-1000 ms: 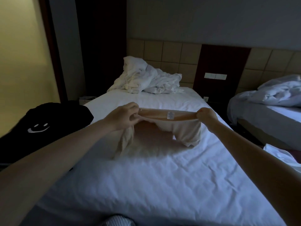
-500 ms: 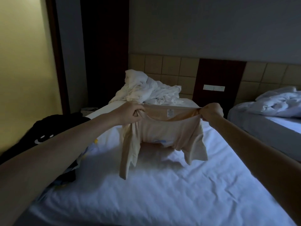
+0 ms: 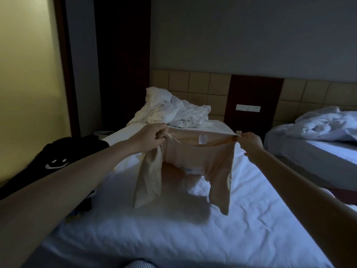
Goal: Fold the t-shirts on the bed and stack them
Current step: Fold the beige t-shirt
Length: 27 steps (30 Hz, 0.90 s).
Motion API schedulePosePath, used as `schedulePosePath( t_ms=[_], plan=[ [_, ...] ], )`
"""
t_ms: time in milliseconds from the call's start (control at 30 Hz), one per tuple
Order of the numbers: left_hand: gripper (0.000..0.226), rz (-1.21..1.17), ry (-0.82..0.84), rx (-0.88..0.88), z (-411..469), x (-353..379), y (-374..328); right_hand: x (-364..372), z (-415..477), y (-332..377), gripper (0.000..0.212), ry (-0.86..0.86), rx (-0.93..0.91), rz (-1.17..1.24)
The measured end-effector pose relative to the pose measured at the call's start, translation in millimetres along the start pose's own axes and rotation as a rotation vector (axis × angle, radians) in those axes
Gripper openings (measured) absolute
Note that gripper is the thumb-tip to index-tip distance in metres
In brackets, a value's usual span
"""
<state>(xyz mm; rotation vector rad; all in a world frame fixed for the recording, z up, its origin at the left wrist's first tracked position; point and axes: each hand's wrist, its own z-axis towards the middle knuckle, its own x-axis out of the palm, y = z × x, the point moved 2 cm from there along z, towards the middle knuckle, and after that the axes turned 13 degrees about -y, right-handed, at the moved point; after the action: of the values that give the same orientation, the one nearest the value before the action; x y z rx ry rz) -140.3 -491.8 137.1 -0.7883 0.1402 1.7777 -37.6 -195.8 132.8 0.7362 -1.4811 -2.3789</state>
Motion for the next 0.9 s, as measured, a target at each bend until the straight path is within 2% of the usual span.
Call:
schedulePosePath(
  t_ms=[100, 200, 233, 300, 333, 400, 467, 500, 533, 567, 600, 633, 700, 800, 867, 900],
  plan=[
    [0.033, -0.027, -0.069, -0.086, -15, 3, 3, 0, -23, -16, 0.01, 0.125, 0.177, 0.298],
    [0.023, 0.001, -0.099, -0.167, -26, 3, -2, 4, -33, -21, 0.02, 0.197, 0.187, 0.276],
    [0.029, -0.007, -0.104, -0.198, -28, 0, -6, 3, -34, -19, 0.02, 0.202, 0.149, 0.247],
    [0.051, -0.001, -0.087, -0.225, -31, -7, -12, -1, -34, -11, 0.019, 0.225, 0.029, 0.162],
    [0.055, 0.032, -0.055, -0.235, -31, -12, -13, -5, -35, -5, 0.022, 0.261, -0.05, 0.103],
    [0.04, 0.164, 0.065, -0.232, -31, -23, -15, -14, -38, 6, 0.032, 0.4, -0.235, -0.036],
    [0.03, 0.267, 0.183, -0.258, -31, -36, -18, -22, -43, 13, 0.036, 0.537, -0.445, -0.376],
    [0.025, 0.3, 0.231, -0.283, -31, -42, -18, -24, -43, 15, 0.034, 0.54, -0.597, -0.569],
    [0.018, 0.319, 0.264, -0.307, -31, -49, -18, -26, -42, 17, 0.026, 0.5, -0.731, -0.662],
    [0.01, 0.32, 0.269, -0.332, -29, -56, -18, -28, -42, 22, 0.017, 0.443, -0.815, -0.617],
    [0.011, 0.278, 0.232, -0.369, -27, -63, -16, -31, -39, 25, 0.024, 0.371, -0.843, -0.489],
    [0.02, 0.191, 0.157, -0.425, -24, -71, -16, -37, -33, 27, 0.028, 0.28, -0.807, -0.367],
    [0.032, -0.037, -0.018, -0.557, -18, -85, -19, -50, -22, 37, 0.012, 0.147, -0.656, -0.219],
    [0.029, -0.29, -0.239, -0.621, -4, -96, -28, -58, -12, 60, 0.016, 0.163, -0.484, -0.032],
    [0.026, -0.216, -0.243, -0.559, 3, -96, -36, -60, -13, 75, 0.023, 0.156, -0.421, 0.111],
    [0.024, -0.093, -0.174, -0.505, 4, -96, -40, -60, -13, 78, 0.025, 0.157, -0.398, 0.179]
  ],
)
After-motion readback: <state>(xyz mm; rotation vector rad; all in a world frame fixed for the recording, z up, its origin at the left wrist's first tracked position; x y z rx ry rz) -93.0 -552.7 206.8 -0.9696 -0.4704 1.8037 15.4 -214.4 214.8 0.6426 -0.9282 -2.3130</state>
